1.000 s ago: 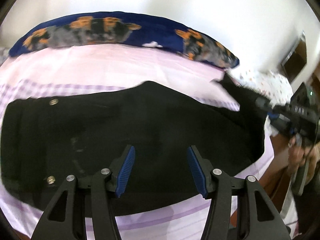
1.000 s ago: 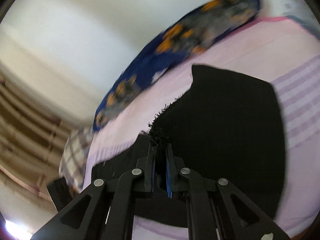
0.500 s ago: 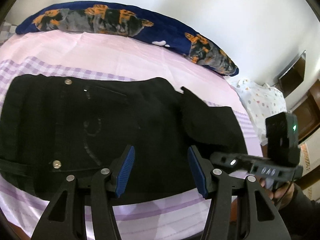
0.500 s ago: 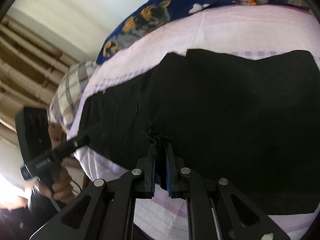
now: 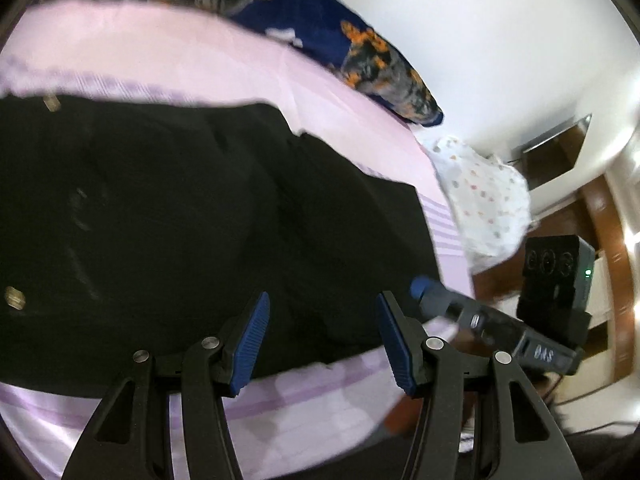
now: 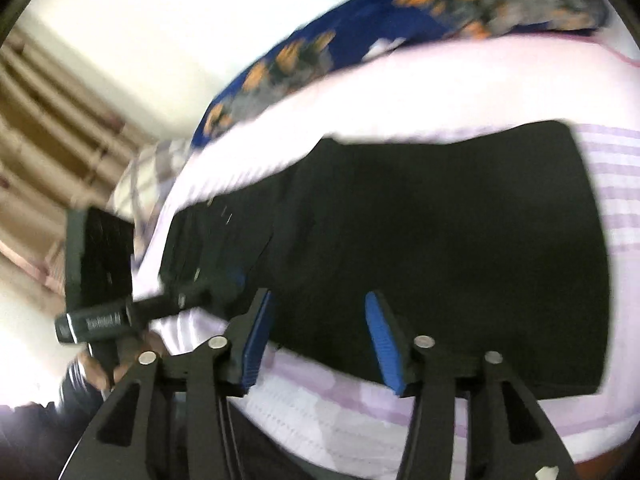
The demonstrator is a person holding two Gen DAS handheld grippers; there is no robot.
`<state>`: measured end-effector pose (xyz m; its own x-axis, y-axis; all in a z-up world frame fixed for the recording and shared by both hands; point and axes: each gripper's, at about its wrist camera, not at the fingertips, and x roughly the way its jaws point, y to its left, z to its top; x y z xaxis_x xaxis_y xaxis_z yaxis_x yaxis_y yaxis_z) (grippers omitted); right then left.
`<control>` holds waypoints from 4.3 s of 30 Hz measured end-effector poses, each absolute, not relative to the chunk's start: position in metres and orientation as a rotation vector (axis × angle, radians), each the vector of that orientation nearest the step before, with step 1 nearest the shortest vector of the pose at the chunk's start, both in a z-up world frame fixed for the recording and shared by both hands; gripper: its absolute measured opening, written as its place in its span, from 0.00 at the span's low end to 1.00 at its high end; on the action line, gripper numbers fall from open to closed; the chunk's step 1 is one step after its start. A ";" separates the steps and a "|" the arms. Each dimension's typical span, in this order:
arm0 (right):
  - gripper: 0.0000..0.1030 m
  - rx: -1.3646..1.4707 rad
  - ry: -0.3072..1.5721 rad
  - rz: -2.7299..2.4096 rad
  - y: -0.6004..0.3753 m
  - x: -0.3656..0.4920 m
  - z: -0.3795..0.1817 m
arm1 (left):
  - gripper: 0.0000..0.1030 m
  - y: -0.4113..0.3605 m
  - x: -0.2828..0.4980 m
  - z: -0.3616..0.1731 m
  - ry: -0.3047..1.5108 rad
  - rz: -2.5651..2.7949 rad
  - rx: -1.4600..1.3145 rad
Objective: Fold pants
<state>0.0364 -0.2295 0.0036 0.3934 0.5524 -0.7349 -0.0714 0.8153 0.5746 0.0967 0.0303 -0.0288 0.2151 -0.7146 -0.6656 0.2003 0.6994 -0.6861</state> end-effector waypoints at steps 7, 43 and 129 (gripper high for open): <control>0.48 0.643 1.051 0.287 -0.268 0.039 0.001 | 0.54 0.013 0.105 -0.050 1.322 -0.684 -0.612; 0.47 0.710 1.098 0.175 -0.300 0.031 -0.028 | 0.05 -0.024 0.100 -0.045 1.375 -0.620 -0.511; 0.76 0.281 1.111 -0.221 -0.279 0.023 0.010 | 0.53 0.254 0.032 -0.104 0.877 -0.071 -1.094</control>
